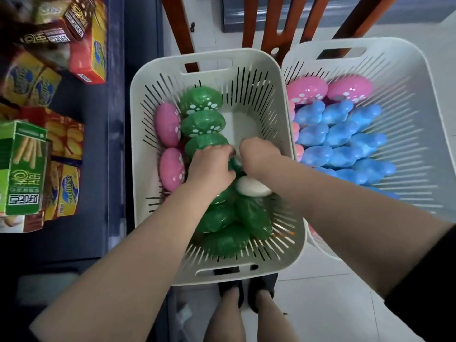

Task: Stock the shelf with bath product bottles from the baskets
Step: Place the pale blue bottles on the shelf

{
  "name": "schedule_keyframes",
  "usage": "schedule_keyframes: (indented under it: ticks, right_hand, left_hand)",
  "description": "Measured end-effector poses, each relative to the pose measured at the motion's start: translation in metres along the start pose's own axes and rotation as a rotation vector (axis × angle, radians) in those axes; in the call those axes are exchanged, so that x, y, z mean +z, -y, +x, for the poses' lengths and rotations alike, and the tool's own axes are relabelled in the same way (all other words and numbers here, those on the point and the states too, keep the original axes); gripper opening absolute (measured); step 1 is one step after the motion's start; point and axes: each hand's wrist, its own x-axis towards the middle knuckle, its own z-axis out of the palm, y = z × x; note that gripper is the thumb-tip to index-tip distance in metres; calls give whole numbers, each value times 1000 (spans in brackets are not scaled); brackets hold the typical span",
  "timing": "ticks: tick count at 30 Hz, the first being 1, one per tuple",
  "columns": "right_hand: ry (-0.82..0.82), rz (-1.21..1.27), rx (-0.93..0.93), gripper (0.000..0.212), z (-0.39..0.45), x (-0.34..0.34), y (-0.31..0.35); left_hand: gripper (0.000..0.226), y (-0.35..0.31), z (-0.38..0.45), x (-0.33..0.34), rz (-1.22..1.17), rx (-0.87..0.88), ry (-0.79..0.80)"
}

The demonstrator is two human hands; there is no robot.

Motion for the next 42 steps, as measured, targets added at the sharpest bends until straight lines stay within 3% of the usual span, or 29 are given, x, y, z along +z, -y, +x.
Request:
schedule_keyframes:
  ticks: [5, 12, 23, 28, 34, 42]
  right_hand:
    - [-62, -50, -74, 27, -12, -23, -5]
    - [-86, 25, -186, 48, -61, -96, -8]
    - [-218, 500, -207, 47, -178, -223, 8]
    - [-288, 942, -208, 37, -237, -263, 23]
    - [-358, 1228, -345, 13, -291, -289, 41]
    - [-148, 1448, -710, 15, -335, -300, 50]
  left_hand:
    - [42, -2, -9, -10, -191, -55, 37]
    - [66, -21, -29, -49, -459, -71, 30]
    - [76, -55, -98, -184, -864, 14, -8]
    - [56, -79, -147, -246, -992, 54, -63]
    - [32, -103, -194, -296, -1085, 108, -169]
    - [28, -126, -257, -335, -1208, 101, -395]
